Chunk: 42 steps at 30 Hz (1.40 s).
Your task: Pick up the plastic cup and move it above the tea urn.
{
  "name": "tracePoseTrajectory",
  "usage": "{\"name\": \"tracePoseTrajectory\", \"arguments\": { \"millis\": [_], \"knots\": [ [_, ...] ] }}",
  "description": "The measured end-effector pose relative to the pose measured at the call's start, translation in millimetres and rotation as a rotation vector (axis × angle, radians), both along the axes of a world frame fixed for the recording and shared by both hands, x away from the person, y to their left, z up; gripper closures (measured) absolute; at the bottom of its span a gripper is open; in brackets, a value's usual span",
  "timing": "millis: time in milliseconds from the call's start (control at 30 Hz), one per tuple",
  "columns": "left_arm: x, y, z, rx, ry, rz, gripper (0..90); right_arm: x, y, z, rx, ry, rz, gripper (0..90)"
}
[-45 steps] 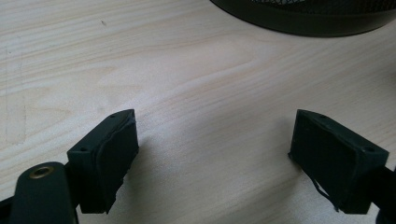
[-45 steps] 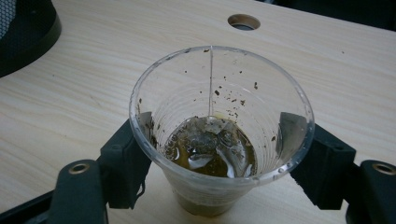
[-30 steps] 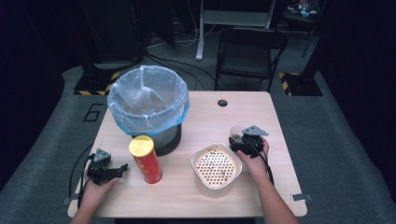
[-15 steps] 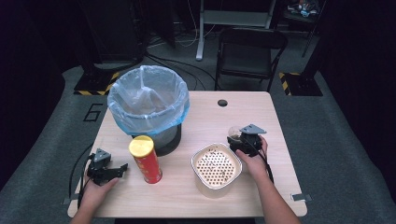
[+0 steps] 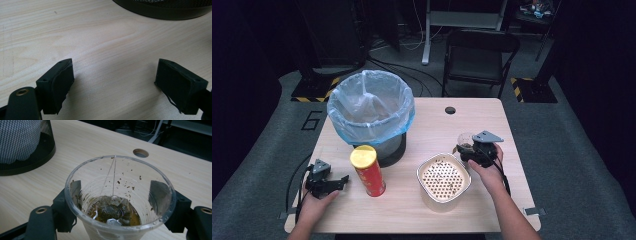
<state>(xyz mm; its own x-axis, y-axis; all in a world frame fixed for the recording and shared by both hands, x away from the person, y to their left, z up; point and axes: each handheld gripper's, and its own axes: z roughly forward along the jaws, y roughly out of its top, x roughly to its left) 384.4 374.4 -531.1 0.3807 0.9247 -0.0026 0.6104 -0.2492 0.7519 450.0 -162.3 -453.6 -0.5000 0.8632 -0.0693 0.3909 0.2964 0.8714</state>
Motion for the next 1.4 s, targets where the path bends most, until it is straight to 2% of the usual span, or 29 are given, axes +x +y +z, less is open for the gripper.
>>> {"name": "tracePoseTrajectory", "arguments": {
  "millis": [167, 433, 633, 700, 833, 900, 1167, 1267, 1400],
  "knots": [
    [-0.1, 0.0, 0.0, -0.001, 0.002, 0.000, 14.8, -1.2, 0.2, 5.2, 0.008, 0.013, 0.007, 26.2],
    [0.0, 0.0, 0.0, 0.000, 0.000, 0.000, 14.8, 0.2, 3.5, 8.5, -0.014, 0.043, 0.040, 27.8],
    [-0.2, -0.5, -0.1, -0.007, 0.004, 0.001, 14.8, -0.1, 8.0, 11.7, -0.029, 0.051, 0.108, 30.4],
    [-0.3, -0.5, -0.1, -0.007, 0.004, 0.000, 14.9, -0.2, 10.2, 15.6, -0.044, 0.067, 0.141, 30.6],
    [-0.3, -0.5, -0.2, -0.008, 0.004, 0.001, 14.9, -0.3, 10.9, 19.3, -0.083, 0.049, 0.176, 30.8],
    [-0.3, -0.5, -0.1, -0.007, 0.005, 0.000, 14.9, -1.1, 11.0, 22.7, -0.079, 0.025, 0.194, 31.0],
    [-0.4, -0.5, -0.1, -0.007, 0.005, 0.001, 14.9, -3.5, 11.4, 33.8, -0.084, 0.007, 0.230, 32.3],
    [-0.4, -0.6, -0.1, -0.008, 0.004, 0.001, 15.0, -4.8, 12.6, 40.8, -0.112, -0.022, 0.253, 32.6],
    [-0.4, -0.6, -0.2, -0.009, 0.004, 0.002, 15.0, -6.6, 12.6, 46.8, -0.110, -0.066, 0.281, 32.6]
  ]
}}
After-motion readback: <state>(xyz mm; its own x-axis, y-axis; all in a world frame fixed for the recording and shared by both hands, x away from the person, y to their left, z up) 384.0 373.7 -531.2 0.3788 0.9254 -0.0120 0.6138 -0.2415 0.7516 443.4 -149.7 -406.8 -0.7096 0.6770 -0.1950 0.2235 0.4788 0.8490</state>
